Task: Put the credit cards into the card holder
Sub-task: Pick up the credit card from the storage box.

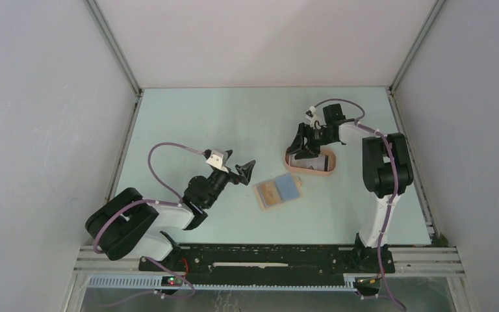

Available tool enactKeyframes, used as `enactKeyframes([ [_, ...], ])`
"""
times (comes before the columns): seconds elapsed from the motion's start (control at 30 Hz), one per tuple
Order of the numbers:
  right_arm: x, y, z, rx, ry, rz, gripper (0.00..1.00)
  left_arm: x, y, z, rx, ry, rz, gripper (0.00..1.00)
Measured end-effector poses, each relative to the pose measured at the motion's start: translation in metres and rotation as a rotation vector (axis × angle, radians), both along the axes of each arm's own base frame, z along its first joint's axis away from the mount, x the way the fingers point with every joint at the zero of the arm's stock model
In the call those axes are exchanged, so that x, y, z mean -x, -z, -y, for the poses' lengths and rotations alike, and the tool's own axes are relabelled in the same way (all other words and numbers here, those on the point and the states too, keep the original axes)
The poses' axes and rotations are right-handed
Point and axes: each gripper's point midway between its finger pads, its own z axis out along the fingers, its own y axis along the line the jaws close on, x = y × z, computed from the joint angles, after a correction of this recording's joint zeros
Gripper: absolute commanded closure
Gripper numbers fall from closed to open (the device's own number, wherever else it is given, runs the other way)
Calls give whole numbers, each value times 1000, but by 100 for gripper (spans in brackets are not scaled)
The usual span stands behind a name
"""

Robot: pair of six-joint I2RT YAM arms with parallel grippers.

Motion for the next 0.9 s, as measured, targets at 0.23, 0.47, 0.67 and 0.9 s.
enactKeyframes([
  [0.23,3,4,-4,54,-10,10,38,0,2,1,-4,3,-3,1],
  [0.47,0,13,1,153,0,27,50,0,2,1,-3,3,-3,1],
  [0.67,0,9,11,151,18,16,57,0,1,1,-2,3,-1,1],
  [0.9,-5,8,30,139,56,-2,57,0,1,1,-1,3,-1,1],
])
